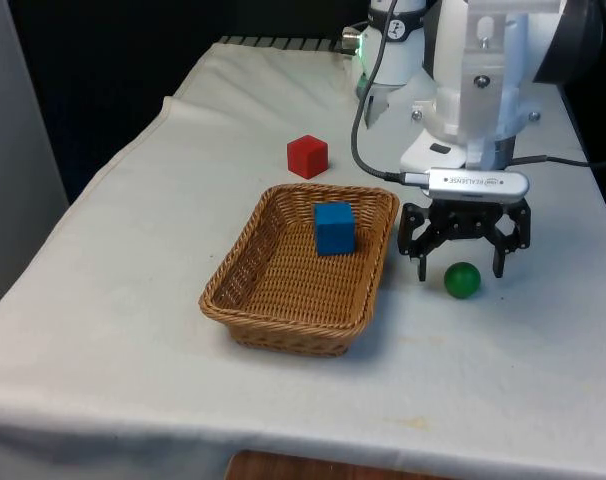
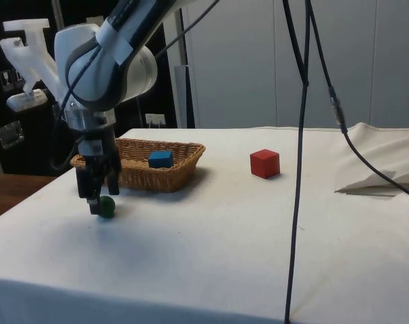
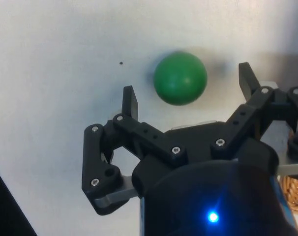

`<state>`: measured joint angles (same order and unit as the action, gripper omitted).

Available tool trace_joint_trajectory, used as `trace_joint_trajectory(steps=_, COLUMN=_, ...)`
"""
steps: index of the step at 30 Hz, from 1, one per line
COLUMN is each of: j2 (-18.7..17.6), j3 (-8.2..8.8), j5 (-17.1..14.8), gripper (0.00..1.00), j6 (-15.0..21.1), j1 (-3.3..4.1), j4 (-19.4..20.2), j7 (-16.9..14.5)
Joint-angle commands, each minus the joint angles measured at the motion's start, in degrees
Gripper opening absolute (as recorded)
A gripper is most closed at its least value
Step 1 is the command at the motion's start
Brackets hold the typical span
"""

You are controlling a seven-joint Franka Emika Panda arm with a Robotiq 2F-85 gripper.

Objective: Place all non-red objects into the basket.

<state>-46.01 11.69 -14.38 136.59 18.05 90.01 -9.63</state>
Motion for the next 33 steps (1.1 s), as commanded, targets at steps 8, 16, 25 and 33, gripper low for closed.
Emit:
trace_joint_trajectory(steps=8, j2=-0.2, j3=0.17, j5=0.1, gripper=0.12, j6=-0.1, j1=0.11, j4=-0.3, j7=0.4)
trace_joint_trajectory(steps=16, j2=-0.2, j3=0.23, j5=0.2, gripper=0.00, j6=-0.1, j1=0.11, j4=-0.4, j7=0.5)
trace_joint_trajectory(steps=25, j2=2.5, j3=1.03, j5=0.2, gripper=0.00, j6=-2.5, j1=0.06, j4=-0.3, j7=0.5)
trace_joint_trajectory(steps=33, j2=5.0, j3=1.83, j5=0.2, gripper=0.00, j6=-4.9, j1=0.06, j4=-0.4, j7=0.7)
